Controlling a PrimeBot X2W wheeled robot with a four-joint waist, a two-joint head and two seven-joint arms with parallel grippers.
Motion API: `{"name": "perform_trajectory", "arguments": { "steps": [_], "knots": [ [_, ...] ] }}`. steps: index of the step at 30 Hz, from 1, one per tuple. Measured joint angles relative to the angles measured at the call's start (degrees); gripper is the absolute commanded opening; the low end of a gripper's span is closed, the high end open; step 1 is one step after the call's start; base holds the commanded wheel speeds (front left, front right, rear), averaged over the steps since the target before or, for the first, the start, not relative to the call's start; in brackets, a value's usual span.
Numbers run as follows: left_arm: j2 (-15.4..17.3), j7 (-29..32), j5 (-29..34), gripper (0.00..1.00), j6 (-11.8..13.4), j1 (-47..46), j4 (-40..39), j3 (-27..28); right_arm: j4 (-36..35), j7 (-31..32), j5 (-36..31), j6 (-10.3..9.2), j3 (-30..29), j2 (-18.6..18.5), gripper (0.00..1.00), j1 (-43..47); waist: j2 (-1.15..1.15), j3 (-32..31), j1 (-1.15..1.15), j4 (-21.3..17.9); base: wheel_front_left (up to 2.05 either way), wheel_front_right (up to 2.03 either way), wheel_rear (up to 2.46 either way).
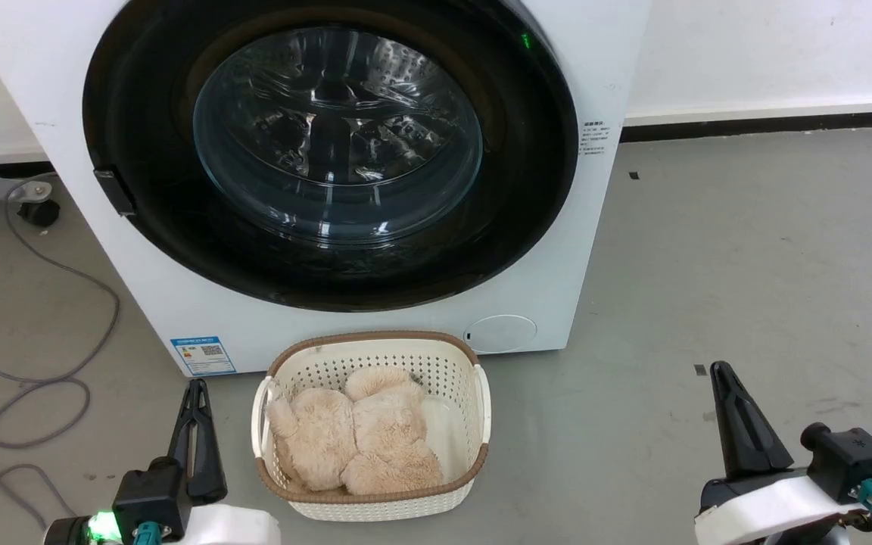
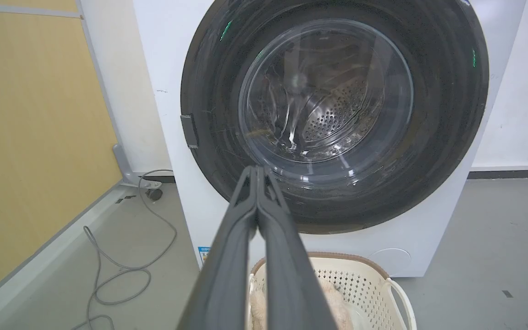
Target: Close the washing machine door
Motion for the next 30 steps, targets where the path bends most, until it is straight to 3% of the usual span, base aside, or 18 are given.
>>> {"name": "perform_trajectory", "arguments": {
  "steps": [30],
  "knots": [
    [0.0, 3.5, 0.1, 0.00, -2.1, -0.4, -0.1, 0.0, -2.1, 3.5, -2.5, 0.00, 0.0, 0.0, 0.00, 0.0, 0.00, -0.1, 0.00, 1.5, 0.00, 0.00, 0.00]
  ]
}}
